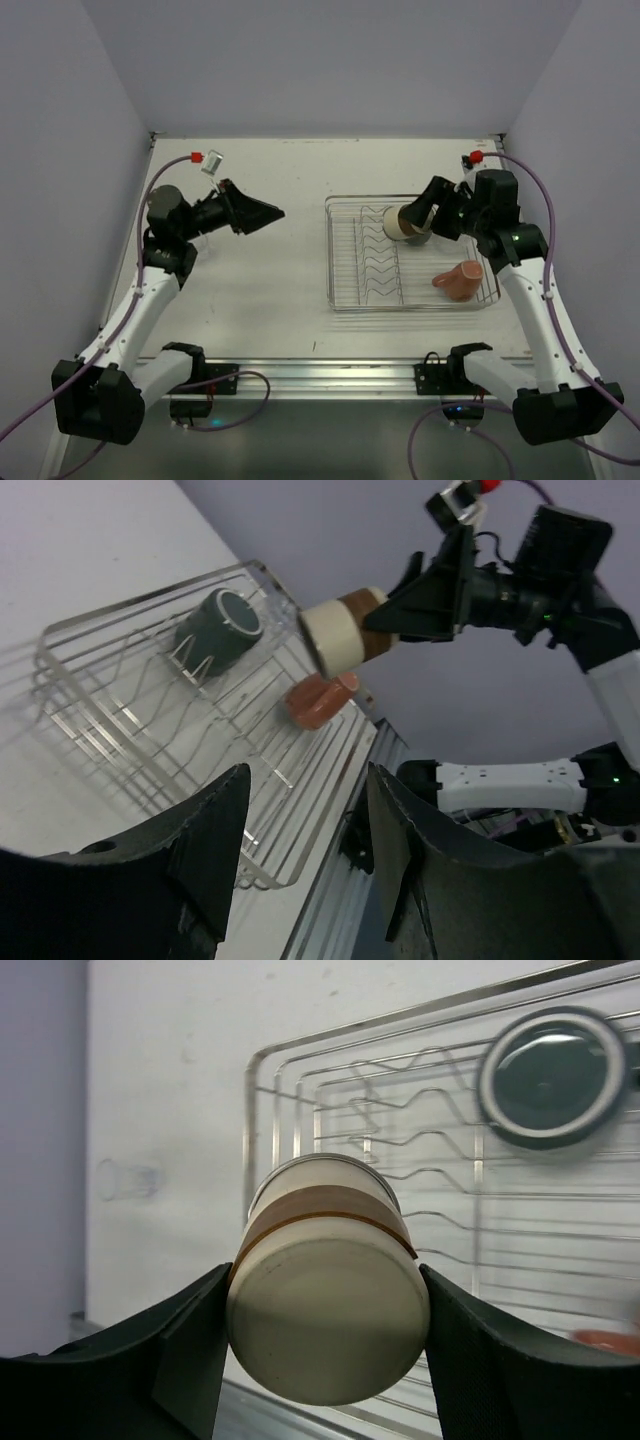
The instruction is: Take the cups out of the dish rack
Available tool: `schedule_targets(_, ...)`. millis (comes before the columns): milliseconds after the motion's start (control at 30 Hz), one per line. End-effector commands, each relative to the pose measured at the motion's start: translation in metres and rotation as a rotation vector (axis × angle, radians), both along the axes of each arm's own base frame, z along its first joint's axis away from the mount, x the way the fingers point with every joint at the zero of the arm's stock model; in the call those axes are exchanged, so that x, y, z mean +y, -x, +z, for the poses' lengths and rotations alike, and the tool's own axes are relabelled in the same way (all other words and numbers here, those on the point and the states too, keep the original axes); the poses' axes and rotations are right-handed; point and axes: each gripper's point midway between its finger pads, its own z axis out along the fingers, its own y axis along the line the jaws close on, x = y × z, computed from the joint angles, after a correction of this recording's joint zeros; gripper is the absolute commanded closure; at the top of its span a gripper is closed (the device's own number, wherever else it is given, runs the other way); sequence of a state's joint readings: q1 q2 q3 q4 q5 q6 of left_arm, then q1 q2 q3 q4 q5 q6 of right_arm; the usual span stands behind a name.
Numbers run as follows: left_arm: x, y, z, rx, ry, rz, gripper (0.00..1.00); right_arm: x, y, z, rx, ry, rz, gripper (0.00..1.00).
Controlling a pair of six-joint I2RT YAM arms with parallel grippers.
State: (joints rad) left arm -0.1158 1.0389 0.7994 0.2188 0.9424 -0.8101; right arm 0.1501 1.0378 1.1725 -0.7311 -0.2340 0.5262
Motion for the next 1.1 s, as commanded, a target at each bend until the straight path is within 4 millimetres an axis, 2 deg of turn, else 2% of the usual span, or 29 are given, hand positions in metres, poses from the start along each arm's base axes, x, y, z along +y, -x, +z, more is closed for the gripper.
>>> schedule_targets(0,-0.031,0.034,0.041,-0.125,0.136,-0.149,0.46,0.053,0.011,0.021,-0.021,-0.279,0.218,1.00)
schedule_targets(33,-0.036,0.037,0.039,-0.119,0.145,-0.161,0.46,0.060,0.008,0.031,-0.066,-0.321,0.254,1.00)
schedule_targets(67,-0.040,0.038,0.034,-0.093,0.159,-0.164,0.46,0.069,0.014,0.036,-0.067,-0.373,0.313,1.00)
schedule_targets(100,-0.045,0.040,0.036,-0.103,0.174,-0.167,0.46,0.073,0.016,0.035,-0.047,-0.417,0.321,1.00)
schedule_targets(167,-0.049,0.043,0.030,-0.076,0.192,-0.175,0.46,0.081,0.018,0.046,-0.081,-0.470,0.377,1.00)
schedule_targets(200,-0.050,0.042,0.030,-0.081,0.200,-0.171,0.46,0.084,0.020,0.043,-0.060,-0.506,0.378,1.00)
schedule_targets(300,-0.057,0.042,0.026,-0.058,0.206,-0.180,0.46,0.092,0.022,0.056,-0.095,-0.583,0.440,1.00)
schedule_targets(600,-0.086,0.050,0.026,-0.062,0.225,-0.217,0.46,0.108,0.023,0.060,-0.066,-0.727,0.510,1.00)
schedule_targets(933,-0.120,0.052,0.027,-0.057,0.241,-0.267,0.46,0.130,0.026,0.066,-0.056,-0.771,0.568,1.00)
schedule_targets(1067,-0.132,0.055,0.032,-0.063,0.252,-0.288,0.46,0.141,0.024,0.062,-0.038,-0.776,0.574,1.00)
